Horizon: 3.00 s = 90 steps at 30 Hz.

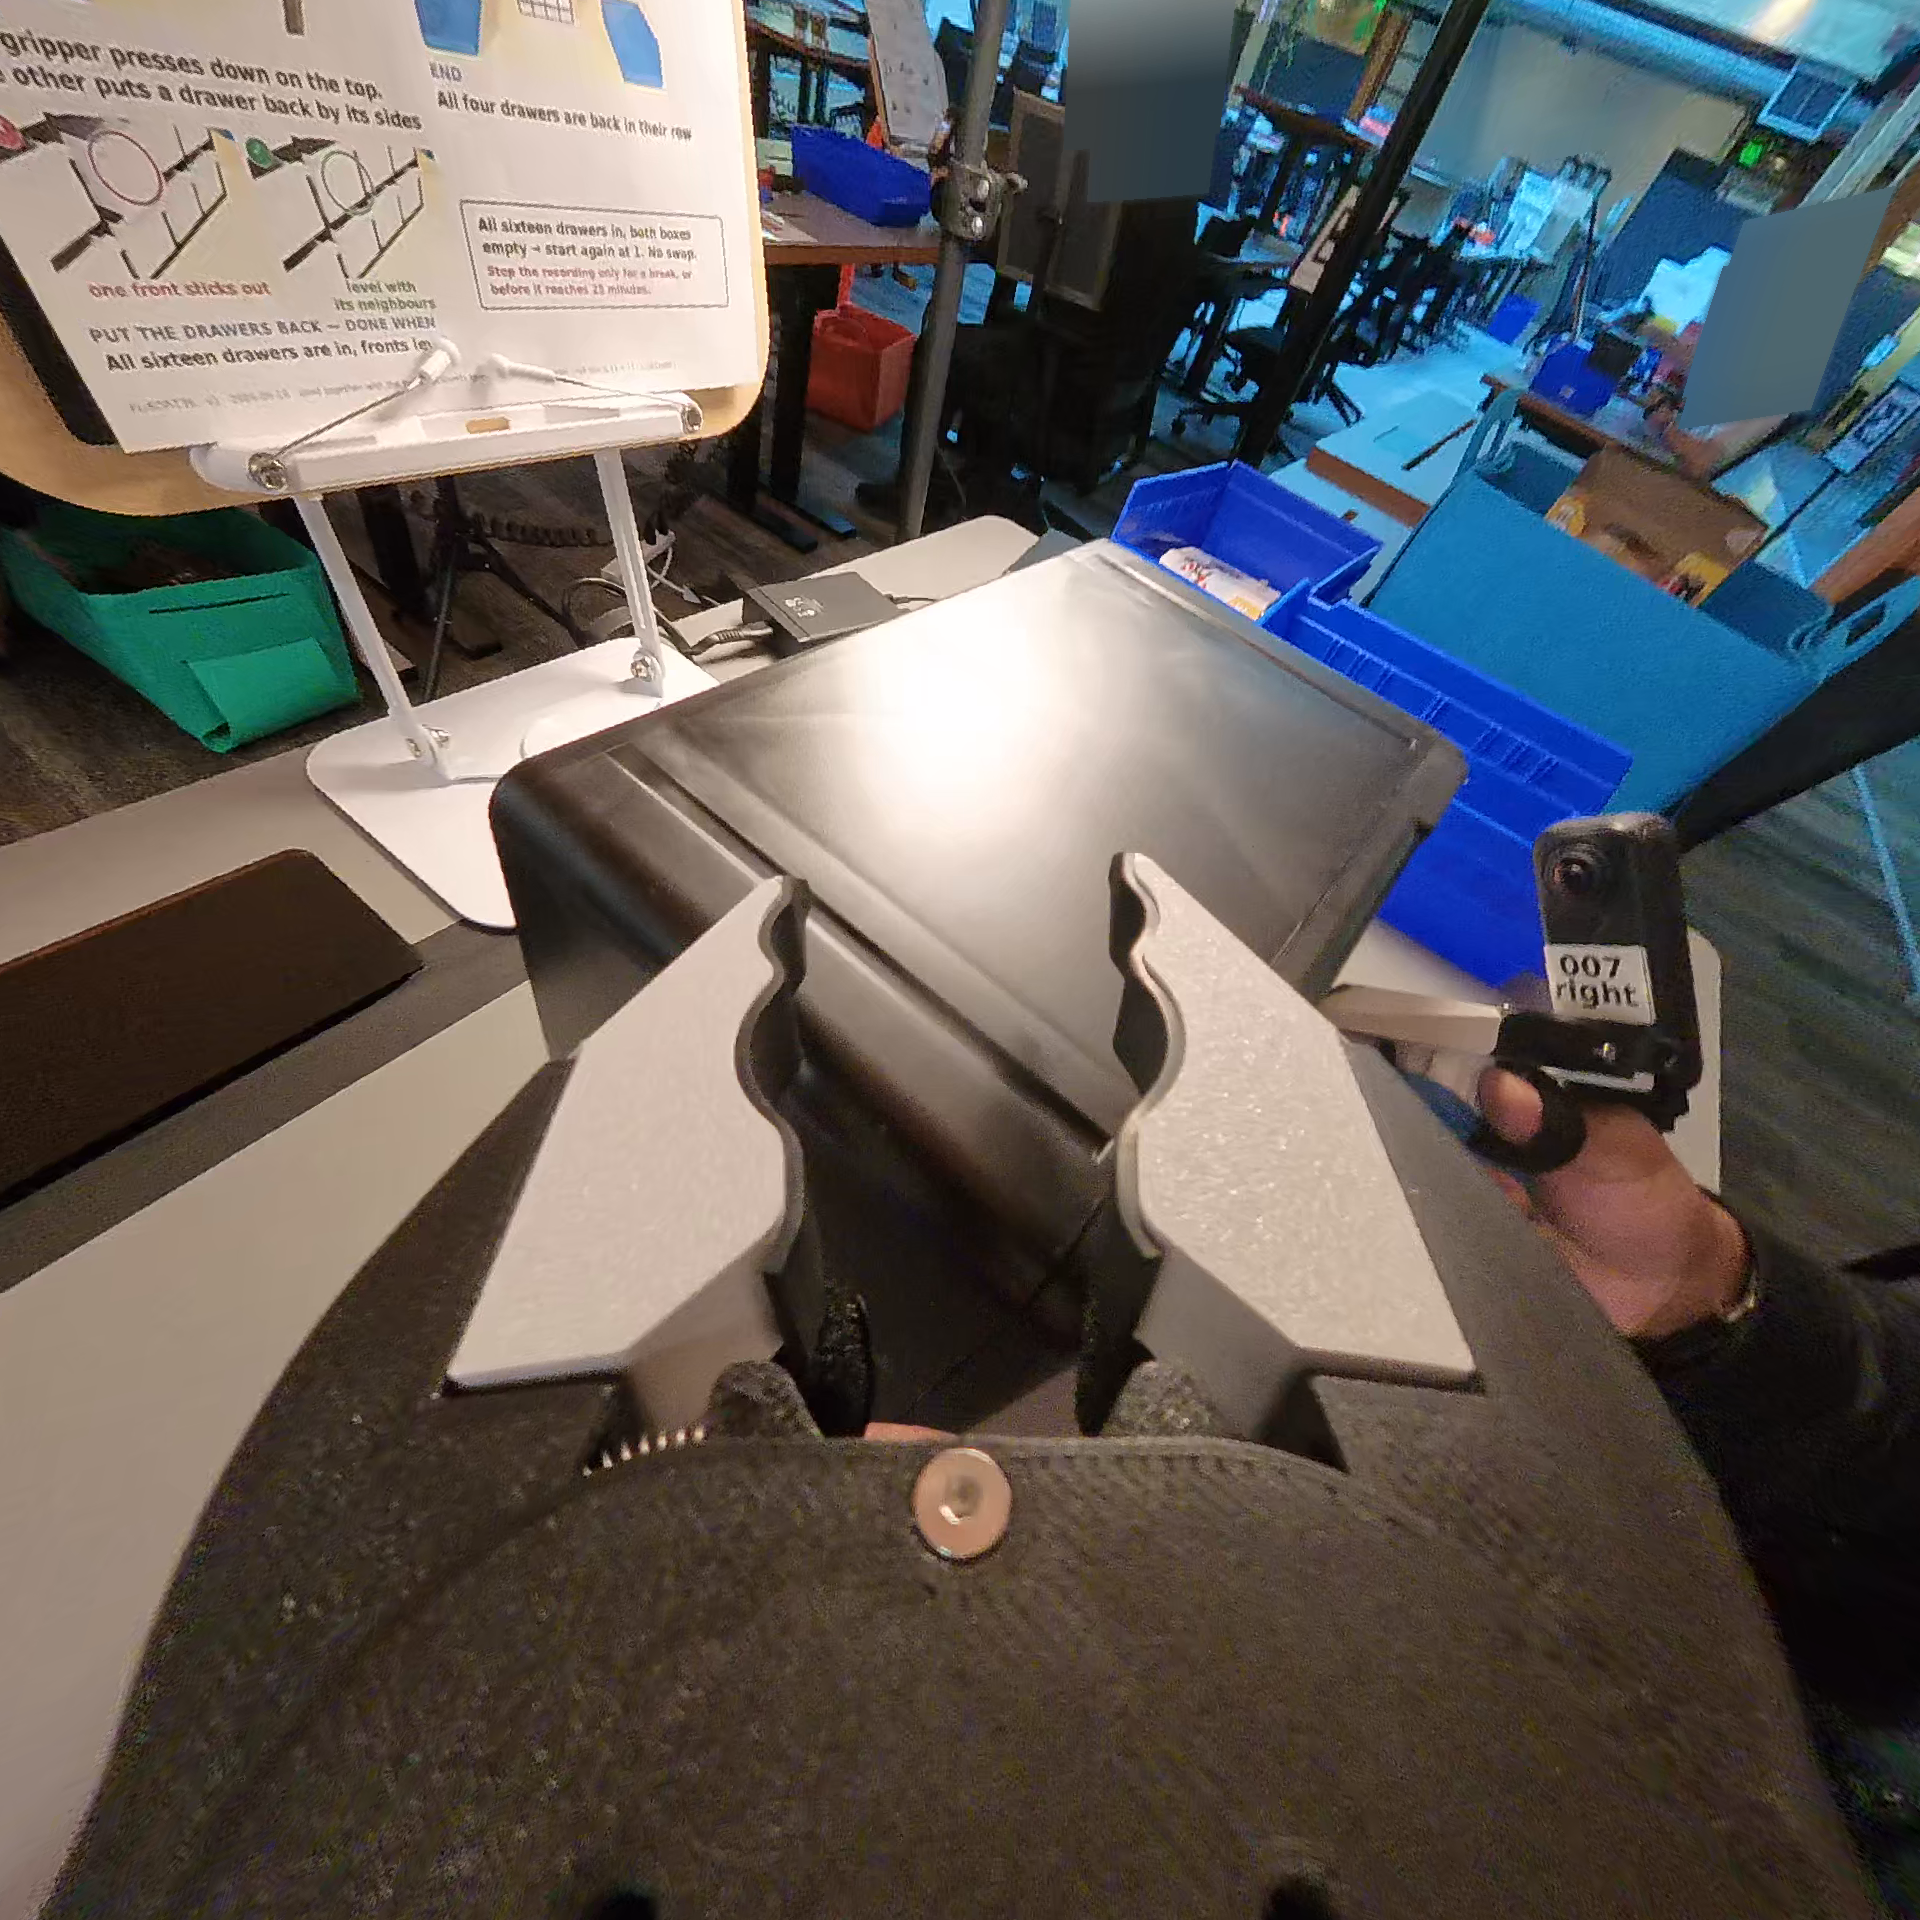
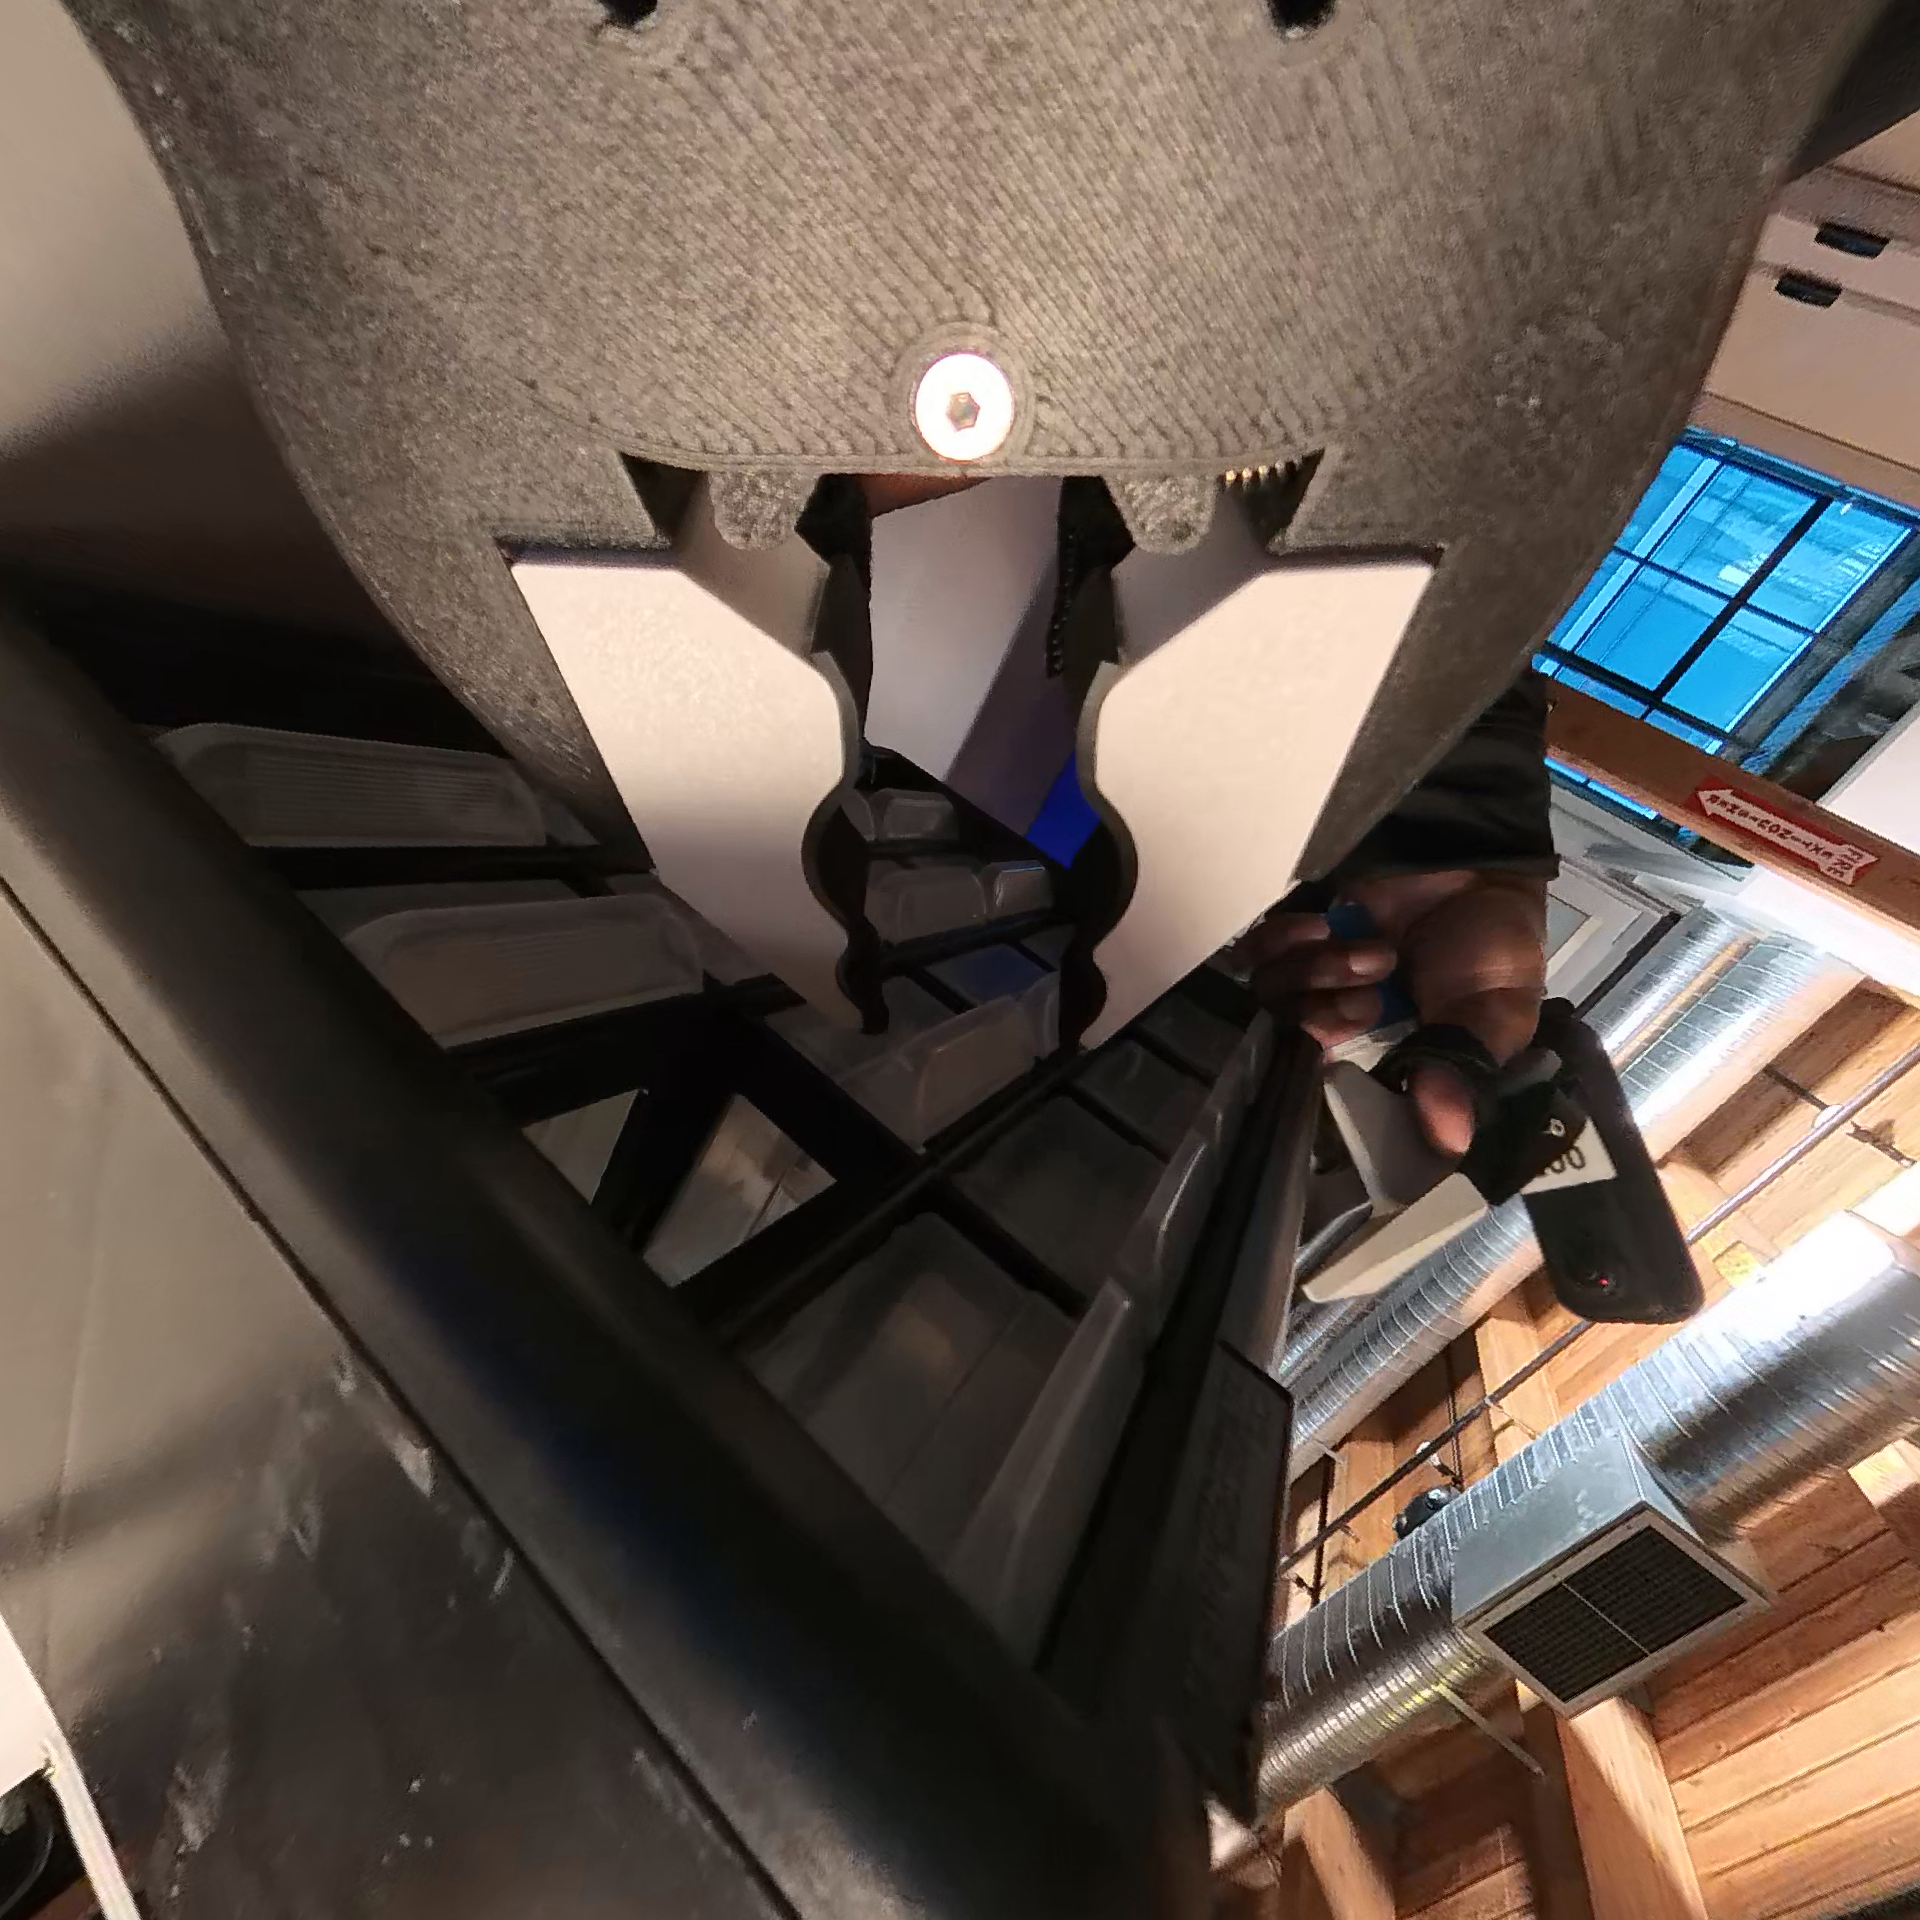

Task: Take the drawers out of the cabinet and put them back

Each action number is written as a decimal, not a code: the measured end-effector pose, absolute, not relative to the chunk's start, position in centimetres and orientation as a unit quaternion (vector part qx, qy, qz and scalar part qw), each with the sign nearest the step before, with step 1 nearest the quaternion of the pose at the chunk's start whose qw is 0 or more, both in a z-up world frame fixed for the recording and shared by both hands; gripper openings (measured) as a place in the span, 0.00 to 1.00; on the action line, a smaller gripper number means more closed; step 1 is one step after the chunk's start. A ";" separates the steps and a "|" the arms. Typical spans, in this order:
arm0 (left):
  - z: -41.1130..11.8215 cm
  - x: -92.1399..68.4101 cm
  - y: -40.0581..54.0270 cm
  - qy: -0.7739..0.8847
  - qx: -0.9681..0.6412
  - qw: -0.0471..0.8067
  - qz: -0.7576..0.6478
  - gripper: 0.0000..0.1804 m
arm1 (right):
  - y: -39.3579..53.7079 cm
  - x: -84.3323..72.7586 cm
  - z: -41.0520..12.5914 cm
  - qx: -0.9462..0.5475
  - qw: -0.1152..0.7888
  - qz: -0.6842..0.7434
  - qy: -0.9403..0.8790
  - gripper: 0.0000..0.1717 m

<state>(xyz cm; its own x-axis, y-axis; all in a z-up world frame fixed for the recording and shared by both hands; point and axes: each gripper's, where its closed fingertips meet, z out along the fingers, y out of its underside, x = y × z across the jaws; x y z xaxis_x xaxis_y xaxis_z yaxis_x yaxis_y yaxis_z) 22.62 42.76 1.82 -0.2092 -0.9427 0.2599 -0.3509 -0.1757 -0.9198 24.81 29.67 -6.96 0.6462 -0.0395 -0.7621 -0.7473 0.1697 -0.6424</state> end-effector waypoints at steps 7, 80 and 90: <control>0.9 20.8 41.8 0.634 -0.519 0.261 -0.510 0.31 | 30.2 24.4 -7.4 -0.600 0.682 0.260 0.327 0.21; 0.1 20.7 41.4 0.668 -0.497 0.296 -0.468 0.27 | 20.3 14.6 -1.4 -0.468 0.776 0.318 0.280 0.02; 0.1 20.7 41.4 0.667 -0.497 0.296 -0.469 0.27 | 10.5 21.5 -0.6 -0.450 0.810 0.189 0.326 0.01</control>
<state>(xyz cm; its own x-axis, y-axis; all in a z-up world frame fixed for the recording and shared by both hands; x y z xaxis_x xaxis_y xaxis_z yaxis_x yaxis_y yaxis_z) 20.75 41.41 0.13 -0.3308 -0.9409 0.0723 -0.3856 0.0649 -0.9204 21.48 10.50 -0.63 0.7159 0.0134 -0.6981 -0.5999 0.5233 -0.6052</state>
